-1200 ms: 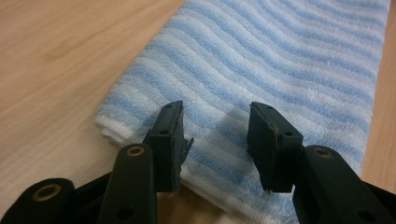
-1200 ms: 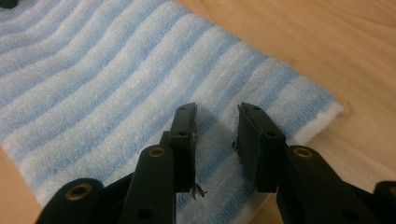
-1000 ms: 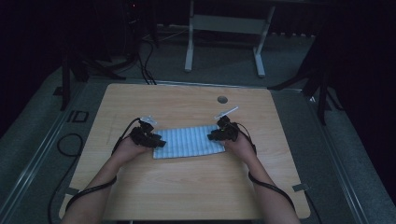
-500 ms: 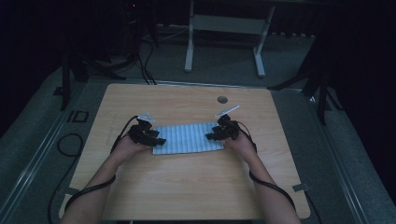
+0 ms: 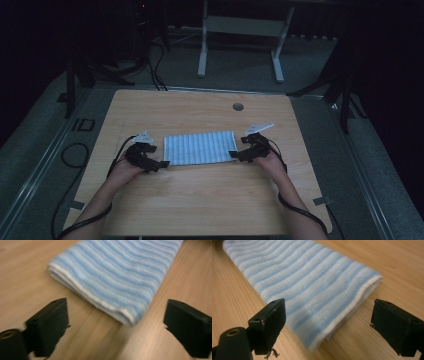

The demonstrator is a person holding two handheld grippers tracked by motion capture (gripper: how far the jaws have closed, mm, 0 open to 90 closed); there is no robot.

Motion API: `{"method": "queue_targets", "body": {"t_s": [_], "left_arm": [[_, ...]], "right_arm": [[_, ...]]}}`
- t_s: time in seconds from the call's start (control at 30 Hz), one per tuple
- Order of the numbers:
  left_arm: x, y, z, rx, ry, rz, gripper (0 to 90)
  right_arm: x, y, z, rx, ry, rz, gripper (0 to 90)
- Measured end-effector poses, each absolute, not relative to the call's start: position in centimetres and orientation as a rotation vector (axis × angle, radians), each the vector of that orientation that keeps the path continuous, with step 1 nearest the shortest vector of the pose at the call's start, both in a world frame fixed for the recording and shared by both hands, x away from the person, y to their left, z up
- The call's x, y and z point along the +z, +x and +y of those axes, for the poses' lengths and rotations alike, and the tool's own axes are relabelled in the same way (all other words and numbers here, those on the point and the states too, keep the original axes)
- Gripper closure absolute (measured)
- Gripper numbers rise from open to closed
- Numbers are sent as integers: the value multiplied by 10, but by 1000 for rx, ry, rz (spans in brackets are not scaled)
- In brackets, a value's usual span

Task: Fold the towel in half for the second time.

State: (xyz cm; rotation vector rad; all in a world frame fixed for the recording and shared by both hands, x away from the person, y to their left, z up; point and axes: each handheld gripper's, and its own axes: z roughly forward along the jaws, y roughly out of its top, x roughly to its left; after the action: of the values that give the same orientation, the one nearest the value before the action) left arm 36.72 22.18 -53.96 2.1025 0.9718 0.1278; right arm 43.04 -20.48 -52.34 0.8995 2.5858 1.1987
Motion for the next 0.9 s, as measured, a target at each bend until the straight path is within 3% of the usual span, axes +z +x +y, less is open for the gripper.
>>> {"method": "queue_targets", "body": {"t_s": [0.9], "left_arm": [[-558,308,278,339,2087,1109,19]], "right_arm": [[-538,378,-291,1201,1000,2417,123]]}}
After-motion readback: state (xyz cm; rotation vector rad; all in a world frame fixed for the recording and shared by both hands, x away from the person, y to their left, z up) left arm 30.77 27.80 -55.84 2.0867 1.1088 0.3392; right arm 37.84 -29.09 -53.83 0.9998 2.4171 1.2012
